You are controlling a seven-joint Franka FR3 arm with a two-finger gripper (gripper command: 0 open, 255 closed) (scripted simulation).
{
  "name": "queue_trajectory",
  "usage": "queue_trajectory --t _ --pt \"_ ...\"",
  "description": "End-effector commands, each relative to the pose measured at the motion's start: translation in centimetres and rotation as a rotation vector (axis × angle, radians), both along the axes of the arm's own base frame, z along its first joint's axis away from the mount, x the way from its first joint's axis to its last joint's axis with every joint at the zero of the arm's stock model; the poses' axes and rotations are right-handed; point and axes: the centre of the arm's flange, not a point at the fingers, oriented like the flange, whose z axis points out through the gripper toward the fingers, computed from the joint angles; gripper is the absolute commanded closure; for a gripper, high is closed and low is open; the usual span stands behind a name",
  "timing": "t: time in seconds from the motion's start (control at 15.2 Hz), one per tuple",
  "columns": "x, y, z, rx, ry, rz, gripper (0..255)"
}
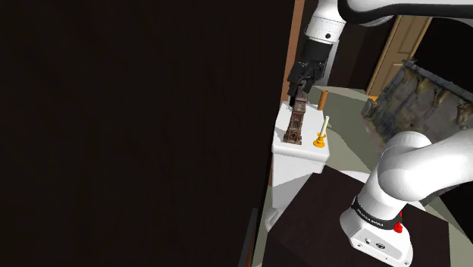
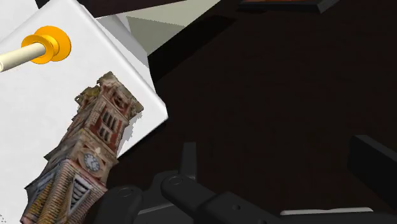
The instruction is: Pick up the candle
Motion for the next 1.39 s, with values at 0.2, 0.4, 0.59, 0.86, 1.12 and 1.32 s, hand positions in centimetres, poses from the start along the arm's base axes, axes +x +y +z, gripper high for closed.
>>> queue_trajectory --t 0.2,0.4,0.59,0.86,1.12,1.32 --pt "-0.5 -2.9 -2.2 -0.018 0.017 -0.011 0" --pt "-1.1 -5.8 -4.3 -0.036 0.034 -0.022 0" --pt "-1.8 -8.7 -6.3 -0.054 0.051 -0.033 0" --pt "-2.8 -12.7 -9.0 -0.077 0.074 -0.048 0" --pt "-3.9 -16.7 -11.5 -0.101 0.097 -0.063 0" --pt "-4.7 -19.3 -13.0 -0.117 0.111 -0.073 0"
